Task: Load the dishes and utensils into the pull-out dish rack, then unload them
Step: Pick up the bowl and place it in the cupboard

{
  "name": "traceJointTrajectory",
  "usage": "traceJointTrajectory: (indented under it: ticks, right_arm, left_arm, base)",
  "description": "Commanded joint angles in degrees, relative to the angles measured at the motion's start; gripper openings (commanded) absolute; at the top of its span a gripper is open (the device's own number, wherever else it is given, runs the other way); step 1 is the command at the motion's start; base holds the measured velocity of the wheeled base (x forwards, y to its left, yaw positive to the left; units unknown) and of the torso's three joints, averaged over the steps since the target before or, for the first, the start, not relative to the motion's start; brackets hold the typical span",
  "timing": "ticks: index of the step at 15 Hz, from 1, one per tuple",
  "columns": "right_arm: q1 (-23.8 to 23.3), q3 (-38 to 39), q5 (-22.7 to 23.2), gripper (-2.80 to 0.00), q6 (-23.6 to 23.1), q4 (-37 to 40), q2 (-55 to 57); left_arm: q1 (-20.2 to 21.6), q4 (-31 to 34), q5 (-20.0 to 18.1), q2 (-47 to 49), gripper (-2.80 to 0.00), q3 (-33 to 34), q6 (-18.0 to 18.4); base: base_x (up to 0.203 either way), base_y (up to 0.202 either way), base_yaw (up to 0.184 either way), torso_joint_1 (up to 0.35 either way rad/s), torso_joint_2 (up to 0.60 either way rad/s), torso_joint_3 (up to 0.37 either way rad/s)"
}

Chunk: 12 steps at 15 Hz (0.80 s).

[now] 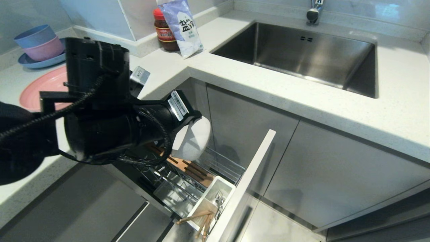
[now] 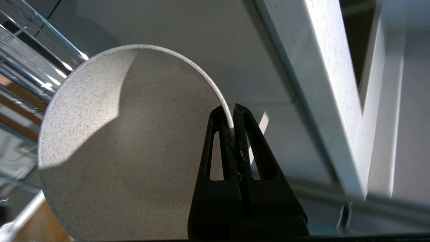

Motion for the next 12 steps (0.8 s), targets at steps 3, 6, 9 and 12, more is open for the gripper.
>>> traceJointTrajectory:
  ticks: [3,6,9,12]
  right_arm:
    - [0.00,0.09,0.00,-2.80,0.02,-0.01,-0.15]
    - [0.00,0.09,0.00,-2.80,0.02,-0.01,-0.15]
    - [0.00,0.09,0.00,-2.80,0.02,-0.01,-0.15]
    - [0.00,0.09,0.00,-2.80,0.02,-0.01,-0.15]
  left_arm:
    - [-3.54,-14.92,10.44,8.54,-2.80,3.34,-8.30]
    - [-3.20,-21.96,11.98,11.38,-2.80,5.50,-16.94]
    - [-0.93,-26.28,12.29,14.64,-2.80,7.57,-24.78]
    - [0.81,-30.73,12.32,17.36,-2.80,10.30,-27.28]
  base:
    - [0.000,0.000,0.000,0.000,0.00,0.000]
    - [0.000,0.000,0.000,0.000,0.00,0.000]
    - [0.000,0.000,0.000,0.000,0.00,0.000]
    - [0.000,0.000,0.000,0.000,0.00,0.000]
